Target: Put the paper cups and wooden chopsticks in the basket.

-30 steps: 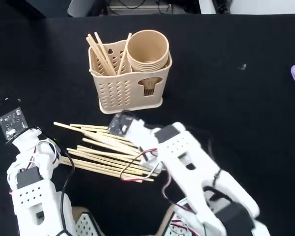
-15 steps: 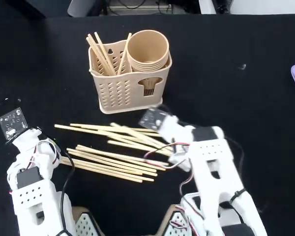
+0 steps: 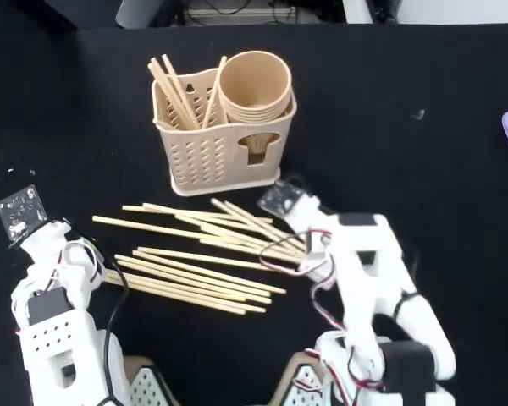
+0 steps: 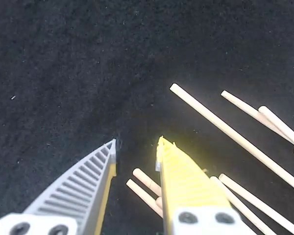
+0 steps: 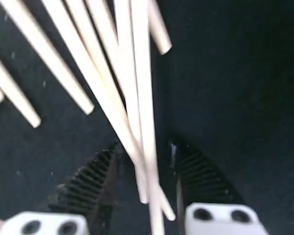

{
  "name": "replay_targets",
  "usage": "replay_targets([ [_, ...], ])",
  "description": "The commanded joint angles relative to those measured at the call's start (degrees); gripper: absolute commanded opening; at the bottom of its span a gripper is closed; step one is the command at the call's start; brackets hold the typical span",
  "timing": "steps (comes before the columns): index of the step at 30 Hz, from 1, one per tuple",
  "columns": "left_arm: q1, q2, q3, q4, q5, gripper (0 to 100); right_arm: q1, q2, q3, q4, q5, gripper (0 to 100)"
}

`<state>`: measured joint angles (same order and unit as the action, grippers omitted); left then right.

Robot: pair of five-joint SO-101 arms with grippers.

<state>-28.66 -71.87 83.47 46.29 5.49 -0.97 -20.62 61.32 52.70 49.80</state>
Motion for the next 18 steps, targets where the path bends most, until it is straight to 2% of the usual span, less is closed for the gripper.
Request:
replay_targets([
  [1, 0.4, -0.35, -0.4, -0.44, 0.44, 15, -5.63, 2.07, -6.46, -1.49, -5.1, 15.2],
  [8, 0.4, -0.35, -0.4, -0.44, 0.44, 15, -10.81, 4.44, -10.95, -1.23, -8.53, 15.2],
  [15, 0.4, -0.35, -0.4, -0.44, 0.44, 15, -11.69, 7.52, -11.12, -1.58, -8.09, 14.6],
  [18, 0.4, -0.35, -0.4, -0.44, 0.44, 15, -11.6, 9.27, -11.03, -1.58, -8.0, 9.7],
])
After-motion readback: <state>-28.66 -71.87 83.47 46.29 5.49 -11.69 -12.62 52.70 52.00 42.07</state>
